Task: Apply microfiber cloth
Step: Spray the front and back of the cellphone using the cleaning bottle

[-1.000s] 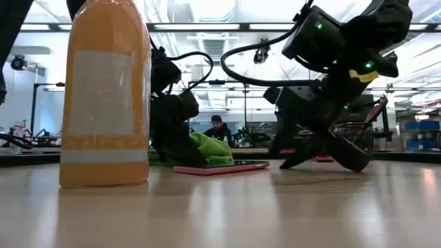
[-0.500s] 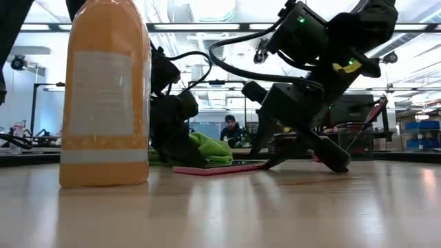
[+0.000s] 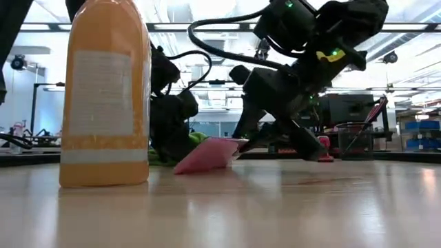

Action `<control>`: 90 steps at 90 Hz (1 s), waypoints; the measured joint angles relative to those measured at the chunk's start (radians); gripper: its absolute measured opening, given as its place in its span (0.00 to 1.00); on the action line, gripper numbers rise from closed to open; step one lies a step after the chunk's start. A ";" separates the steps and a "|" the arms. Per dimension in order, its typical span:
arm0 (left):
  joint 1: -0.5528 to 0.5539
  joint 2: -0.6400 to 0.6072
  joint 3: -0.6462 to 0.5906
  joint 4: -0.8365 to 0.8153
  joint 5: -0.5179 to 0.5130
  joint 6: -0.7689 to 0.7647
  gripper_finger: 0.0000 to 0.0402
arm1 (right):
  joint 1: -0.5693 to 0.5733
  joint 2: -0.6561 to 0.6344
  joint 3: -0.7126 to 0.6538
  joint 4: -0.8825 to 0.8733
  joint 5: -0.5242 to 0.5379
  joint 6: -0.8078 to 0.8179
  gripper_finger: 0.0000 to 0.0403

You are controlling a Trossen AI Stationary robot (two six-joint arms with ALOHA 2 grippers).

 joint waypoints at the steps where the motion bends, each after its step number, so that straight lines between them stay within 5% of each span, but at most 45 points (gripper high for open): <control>1: 0.000 0.000 0.000 0.000 0.000 0.001 0.00 | 0.000 0.000 0.000 -0.005 0.000 -0.002 0.21; 24: 0.006 -0.020 -0.001 -0.007 0.027 0.039 0.00 | 0.008 0.044 0.006 -0.021 0.113 -0.099 0.06; 48: 0.061 -0.158 -0.002 -0.140 0.314 0.071 0.07 | 0.036 0.054 0.053 -0.033 0.299 -0.195 0.02; 90: 0.156 -0.212 0.011 -0.168 0.649 -0.110 0.53 | 0.112 -0.016 0.134 -0.044 0.445 -0.425 0.01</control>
